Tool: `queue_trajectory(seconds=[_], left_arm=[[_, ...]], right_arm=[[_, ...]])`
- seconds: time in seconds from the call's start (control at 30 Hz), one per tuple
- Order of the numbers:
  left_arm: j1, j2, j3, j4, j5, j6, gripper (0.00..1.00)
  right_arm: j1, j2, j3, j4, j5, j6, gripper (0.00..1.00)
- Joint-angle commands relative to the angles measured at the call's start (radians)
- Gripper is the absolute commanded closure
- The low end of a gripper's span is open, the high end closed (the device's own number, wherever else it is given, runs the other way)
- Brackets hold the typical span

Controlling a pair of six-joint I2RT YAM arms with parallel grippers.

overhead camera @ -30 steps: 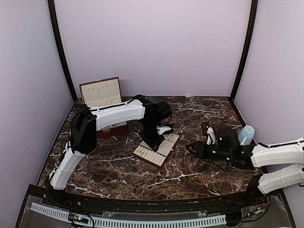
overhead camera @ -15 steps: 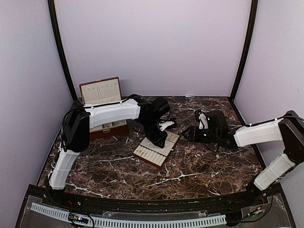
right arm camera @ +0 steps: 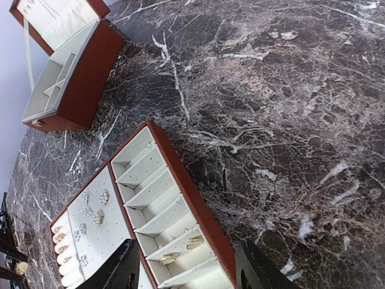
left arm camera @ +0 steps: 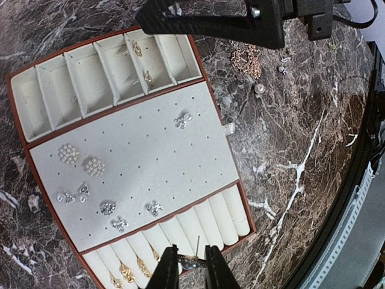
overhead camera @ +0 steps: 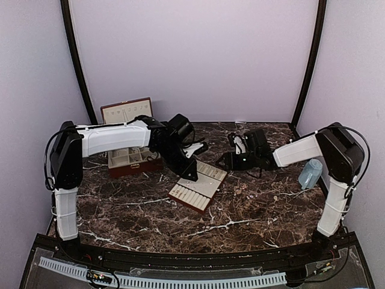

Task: Organize the mixed jewelry
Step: Insert the earring into the earring holder, then adjust the compartment layer at the center of the board.

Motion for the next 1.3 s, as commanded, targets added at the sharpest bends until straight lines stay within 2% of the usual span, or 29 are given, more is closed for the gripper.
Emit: queue_trajectory(seconds=[0.0, 0.23, 0.5, 0.67, 0.87, 1.07, 1.27], left_arm=[[0.028, -0.106, -0.086, 0.093, 0.072, -0.033, 0.94], [0.053, -0.17, -0.186, 0.148, 0.087, -0.046, 0.94], [0.063, -0.202, -0.227, 0.171, 0.085, -0.049, 0.94], [0.068, -0.208, -0.237, 0.176, 0.092, -0.049, 0.94], [0.078, -0.213, -0.255, 0.175, 0.105, -0.052, 0.94], [0.079, -0.216, -0.276, 0.179, 0.175, -0.061, 0.94], [0.073, -0.196, -0.287, 0.221, 0.314, -0.048, 0.94]], right_arm=[[-0.004, 0.054, 0.061, -0.056, -0.083, -0.09, 0.44], [0.001, 0.12, 0.128, -0.165, -0.139, -0.202, 0.43], [0.062, 0.081, 0.082, -0.228, -0.166, -0.222, 0.45], [0.155, 0.017, -0.003, -0.159, -0.175, -0.123, 0.45], [0.272, -0.06, -0.112, 0.035, -0.173, 0.057, 0.44], [0.277, -0.203, -0.213, 0.066, -0.061, 0.099, 0.42], [0.22, -0.373, -0.356, 0.124, -0.05, 0.116, 0.41]])
